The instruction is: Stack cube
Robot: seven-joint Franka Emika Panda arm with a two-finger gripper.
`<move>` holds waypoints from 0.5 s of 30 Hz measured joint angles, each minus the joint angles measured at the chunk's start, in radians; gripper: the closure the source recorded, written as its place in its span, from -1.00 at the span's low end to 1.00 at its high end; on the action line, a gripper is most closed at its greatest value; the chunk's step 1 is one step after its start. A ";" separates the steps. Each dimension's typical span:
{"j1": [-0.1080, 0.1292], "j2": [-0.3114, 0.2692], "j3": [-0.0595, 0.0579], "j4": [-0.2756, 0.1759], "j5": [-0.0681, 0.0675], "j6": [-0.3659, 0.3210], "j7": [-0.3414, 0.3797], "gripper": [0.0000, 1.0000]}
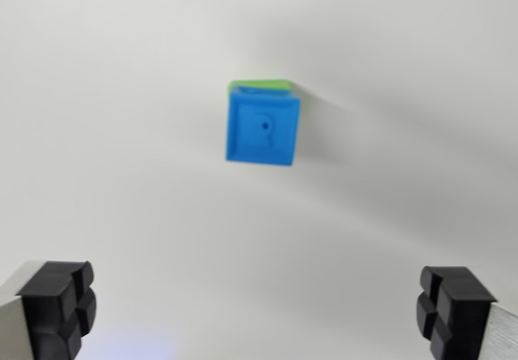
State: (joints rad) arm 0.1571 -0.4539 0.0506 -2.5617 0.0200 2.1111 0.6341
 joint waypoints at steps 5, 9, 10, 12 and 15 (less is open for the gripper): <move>0.000 -0.016 -0.001 0.029 0.000 -0.045 0.000 -1.00; 0.000 -0.024 -0.001 0.048 0.000 -0.073 0.000 -1.00; 0.000 -0.026 -0.001 0.053 0.000 -0.080 0.000 -1.00; 0.000 -0.030 -0.002 0.061 0.000 -0.092 0.000 -1.00; 0.000 -0.033 -0.002 0.072 0.000 -0.106 0.000 -1.00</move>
State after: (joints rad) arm 0.1571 -0.4873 0.0488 -2.4901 0.0200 2.0052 0.6336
